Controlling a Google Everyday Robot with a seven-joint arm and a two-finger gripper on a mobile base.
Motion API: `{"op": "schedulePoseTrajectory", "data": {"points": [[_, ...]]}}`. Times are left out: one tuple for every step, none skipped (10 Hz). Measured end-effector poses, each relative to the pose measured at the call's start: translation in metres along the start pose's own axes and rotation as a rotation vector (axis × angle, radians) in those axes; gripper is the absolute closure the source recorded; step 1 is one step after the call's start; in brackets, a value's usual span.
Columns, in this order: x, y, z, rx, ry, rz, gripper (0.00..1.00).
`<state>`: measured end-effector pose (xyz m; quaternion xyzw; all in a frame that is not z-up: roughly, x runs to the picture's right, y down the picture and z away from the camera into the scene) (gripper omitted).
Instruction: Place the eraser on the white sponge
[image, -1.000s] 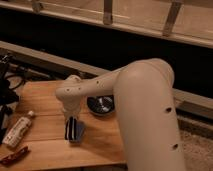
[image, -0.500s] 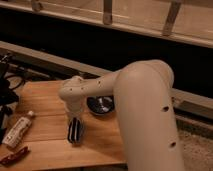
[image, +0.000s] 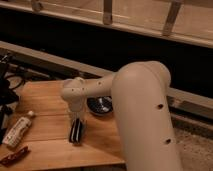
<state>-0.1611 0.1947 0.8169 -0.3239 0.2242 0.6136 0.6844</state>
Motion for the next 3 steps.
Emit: {"op": "schedulePoseTrajectory", "data": {"points": [[-0.0008, 0.0032, -0.0037, -0.001, -0.025, -0.002, 0.2], [-0.0014, 0.0046, -0.0069, -0.003, -0.043, 0.0, 0.21], [-0.0025, 0.0052, -0.0088, -0.008, -0.044, -0.001, 0.3]]}}
